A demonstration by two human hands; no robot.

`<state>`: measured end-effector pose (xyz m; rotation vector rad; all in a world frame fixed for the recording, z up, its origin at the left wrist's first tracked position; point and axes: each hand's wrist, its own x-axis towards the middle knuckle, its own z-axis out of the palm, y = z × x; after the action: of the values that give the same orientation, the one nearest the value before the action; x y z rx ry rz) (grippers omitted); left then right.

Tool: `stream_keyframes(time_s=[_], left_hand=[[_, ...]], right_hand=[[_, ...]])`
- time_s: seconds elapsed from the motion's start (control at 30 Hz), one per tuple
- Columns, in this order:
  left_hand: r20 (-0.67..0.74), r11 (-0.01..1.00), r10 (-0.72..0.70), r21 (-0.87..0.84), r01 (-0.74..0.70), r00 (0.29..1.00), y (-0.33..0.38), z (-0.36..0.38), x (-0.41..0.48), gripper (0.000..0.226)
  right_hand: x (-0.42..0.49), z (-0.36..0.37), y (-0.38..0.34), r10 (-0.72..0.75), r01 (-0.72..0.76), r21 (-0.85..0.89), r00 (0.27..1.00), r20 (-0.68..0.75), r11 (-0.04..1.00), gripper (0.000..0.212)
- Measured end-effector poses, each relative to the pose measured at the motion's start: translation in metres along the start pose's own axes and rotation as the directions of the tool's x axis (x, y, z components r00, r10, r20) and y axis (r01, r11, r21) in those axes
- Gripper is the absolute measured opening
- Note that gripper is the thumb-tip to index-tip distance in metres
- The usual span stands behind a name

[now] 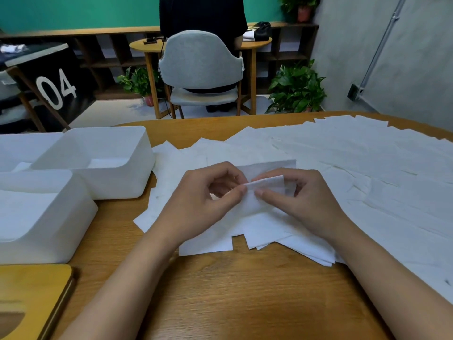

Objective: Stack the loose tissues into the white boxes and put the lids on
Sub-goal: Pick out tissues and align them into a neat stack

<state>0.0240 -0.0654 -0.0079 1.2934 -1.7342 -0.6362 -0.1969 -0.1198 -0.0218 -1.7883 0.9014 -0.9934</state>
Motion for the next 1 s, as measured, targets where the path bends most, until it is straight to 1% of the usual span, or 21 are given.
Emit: stream_keyframes(time_s=[0.07,0.17,0.27,0.33,0.47,0.6,0.7,0.77,0.8,0.87,0.93,1.0], left_hand=[[-0.084,1.0,0.005,0.019,-0.003,0.996,-0.002,0.0,0.001,0.006],[-0.162,0.999,-0.001,0.046,0.009,0.987,-0.003,0.002,0.0,0.011],[-0.207,0.999,-0.019,0.035,0.027,0.978,-0.002,0.004,0.001,0.014],[-0.223,0.999,-0.04,0.003,0.042,0.974,-0.002,0.004,0.002,0.015],[-0.229,0.999,-0.05,-0.018,0.047,0.972,-0.003,0.004,0.003,0.015],[-0.253,0.999,-0.035,0.025,0.042,0.967,-0.005,0.009,0.001,0.016],[-0.265,0.996,-0.038,0.073,0.06,0.963,-0.006,0.01,0.003,0.027],[-0.213,0.993,-0.104,0.026,0.112,0.972,-0.005,0.009,0.004,0.035],[-0.188,0.991,-0.135,-0.02,0.134,0.973,-0.005,0.009,0.005,0.035],[-0.173,0.986,-0.152,-0.093,0.138,0.973,-0.006,0.01,0.005,0.027],[-0.209,0.986,-0.144,-0.113,0.123,0.967,-0.008,0.01,0.005,0.026],[-0.244,0.987,-0.142,-0.115,0.116,0.959,-0.009,0.01,0.005,0.029]], right_hand=[[0.001,0.0,-0.001,0.021,-0.02,0.038,1.0,-0.02,0.999,0.009],[0.0,0.0,-0.006,0.013,-0.014,0.057,1.0,0.017,0.998,0.015],[-0.002,0.004,-0.007,0.003,-0.005,0.038,0.998,0.062,0.999,0.029],[-0.002,0.005,-0.007,-0.006,0.006,0.011,0.998,0.068,1.0,0.042],[-0.002,0.007,-0.005,-0.026,0.024,0.016,0.995,0.094,1.0,0.067],[-0.002,0.01,-0.003,-0.07,0.069,0.014,0.992,0.103,0.998,0.076],[-0.001,0.007,-0.003,-0.108,0.105,0.049,0.992,0.068,0.993,0.072],[0.0,0.003,-0.004,-0.119,0.114,0.103,0.992,0.038,0.988,0.067],[0.001,0.002,-0.004,-0.117,0.112,0.123,0.993,0.03,0.986,0.064],[0.0,-0.001,-0.005,-0.106,0.102,0.142,0.994,0.021,0.985,0.06],[0.0,-0.003,-0.006,-0.097,0.092,0.113,0.994,0.042,0.989,0.051],[-0.001,-0.003,-0.006,-0.093,0.093,0.009,0.992,0.083,0.996,0.035]])
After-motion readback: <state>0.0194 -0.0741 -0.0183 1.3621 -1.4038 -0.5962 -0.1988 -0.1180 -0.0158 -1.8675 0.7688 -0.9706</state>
